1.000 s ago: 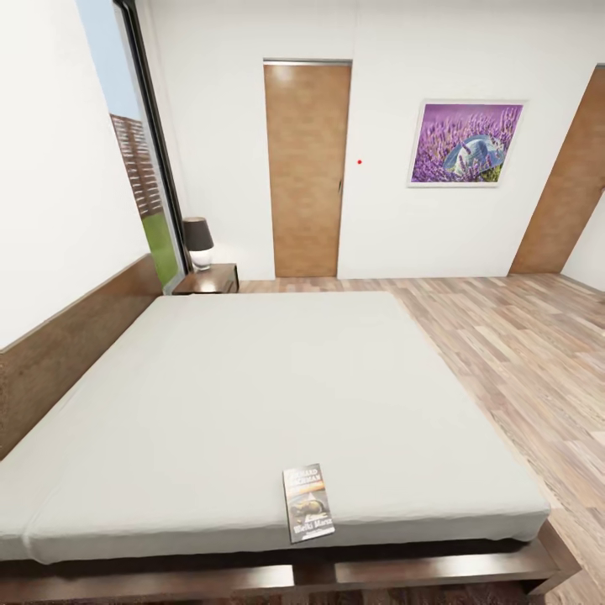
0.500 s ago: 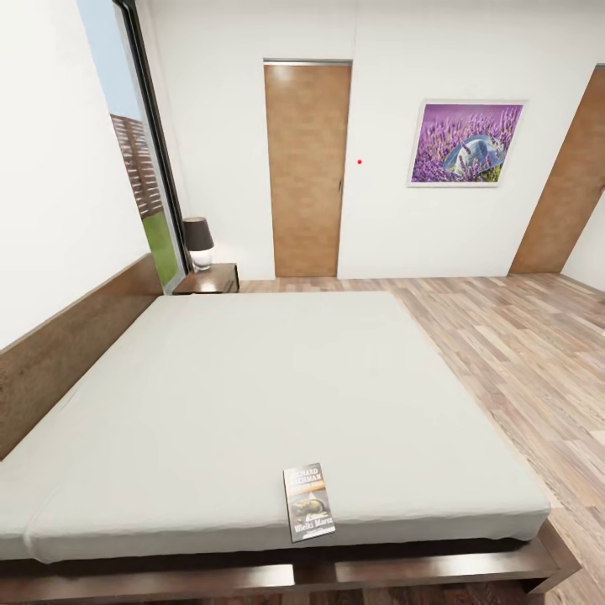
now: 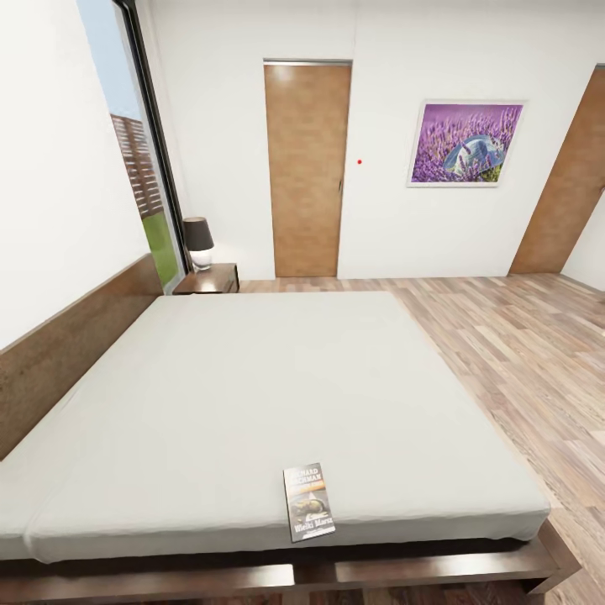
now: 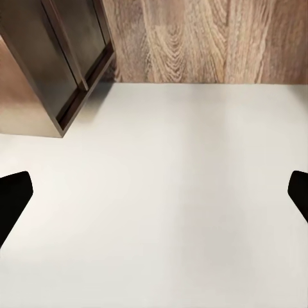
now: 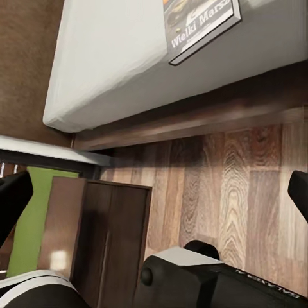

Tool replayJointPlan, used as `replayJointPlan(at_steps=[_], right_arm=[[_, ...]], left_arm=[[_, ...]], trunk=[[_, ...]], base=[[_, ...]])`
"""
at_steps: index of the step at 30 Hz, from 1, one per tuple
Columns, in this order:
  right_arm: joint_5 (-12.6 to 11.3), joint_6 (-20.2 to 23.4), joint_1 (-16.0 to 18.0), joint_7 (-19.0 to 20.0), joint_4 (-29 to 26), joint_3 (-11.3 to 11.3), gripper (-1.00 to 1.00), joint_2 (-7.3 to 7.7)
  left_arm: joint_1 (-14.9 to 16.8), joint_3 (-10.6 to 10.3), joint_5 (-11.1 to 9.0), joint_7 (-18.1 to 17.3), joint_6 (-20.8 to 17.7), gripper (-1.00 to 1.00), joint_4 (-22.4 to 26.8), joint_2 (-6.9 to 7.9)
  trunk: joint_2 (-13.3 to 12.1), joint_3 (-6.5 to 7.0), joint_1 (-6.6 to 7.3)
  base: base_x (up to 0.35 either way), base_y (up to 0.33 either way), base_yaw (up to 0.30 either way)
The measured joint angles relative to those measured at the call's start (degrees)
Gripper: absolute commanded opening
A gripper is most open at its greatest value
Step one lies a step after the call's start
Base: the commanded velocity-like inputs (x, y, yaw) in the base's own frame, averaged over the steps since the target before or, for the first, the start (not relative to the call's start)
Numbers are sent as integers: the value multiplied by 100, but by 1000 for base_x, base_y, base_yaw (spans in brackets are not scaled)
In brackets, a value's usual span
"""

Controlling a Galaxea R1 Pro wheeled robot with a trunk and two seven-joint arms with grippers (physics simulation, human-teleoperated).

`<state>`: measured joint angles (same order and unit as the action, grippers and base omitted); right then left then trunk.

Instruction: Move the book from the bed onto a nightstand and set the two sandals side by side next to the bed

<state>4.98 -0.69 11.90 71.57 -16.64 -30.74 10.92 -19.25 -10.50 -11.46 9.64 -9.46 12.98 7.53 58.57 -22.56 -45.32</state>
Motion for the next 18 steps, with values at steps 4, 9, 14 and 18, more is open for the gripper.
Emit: replayJointPlan(at_steps=[4,9,14,18], right_arm=[[1,46,0,-40,20,9,100,-1],[2,195,0,-62,62,15,100,-1],[-9,394,1,-63,91,13,100,-13],[-15,523,1,-27,103,13,100,-86]], left_arm=[[0,0,0,-3,-1,100,0,1],[1,0,0,-6,-2,100,0,4],[-1,0,5,-21,-1,100,0,3],[-1,0,4,-63,2,100,0,5]], trunk=[[0,0,0],[0,0,0],[0,0,0],[0,0,0]], base=[[0,0,0],[0,0,0],[0,0,0],[0,0,0]])
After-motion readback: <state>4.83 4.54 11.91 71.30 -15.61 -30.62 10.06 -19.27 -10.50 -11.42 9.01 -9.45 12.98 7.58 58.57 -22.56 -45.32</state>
